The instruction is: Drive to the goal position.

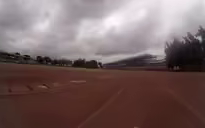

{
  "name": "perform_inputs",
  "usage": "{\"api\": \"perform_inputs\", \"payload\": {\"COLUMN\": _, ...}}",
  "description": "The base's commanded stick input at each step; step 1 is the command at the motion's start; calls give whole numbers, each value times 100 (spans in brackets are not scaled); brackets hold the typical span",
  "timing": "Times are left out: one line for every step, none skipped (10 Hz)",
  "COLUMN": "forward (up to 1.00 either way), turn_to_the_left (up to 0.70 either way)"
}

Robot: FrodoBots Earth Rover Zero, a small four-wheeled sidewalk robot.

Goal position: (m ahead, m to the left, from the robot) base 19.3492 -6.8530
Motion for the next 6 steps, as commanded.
{"api": "perform_inputs", "payload": {"forward": 70, "turn_to_the_left": 0}}
{"api": "perform_inputs", "payload": {"forward": 70, "turn_to_the_left": 0}}
{"api": "perform_inputs", "payload": {"forward": 70, "turn_to_the_left": 0}}
{"api": "perform_inputs", "payload": {"forward": 70, "turn_to_the_left": 0}}
{"api": "perform_inputs", "payload": {"forward": 70, "turn_to_the_left": 0}}
{"api": "perform_inputs", "payload": {"forward": 70, "turn_to_the_left": 0}}
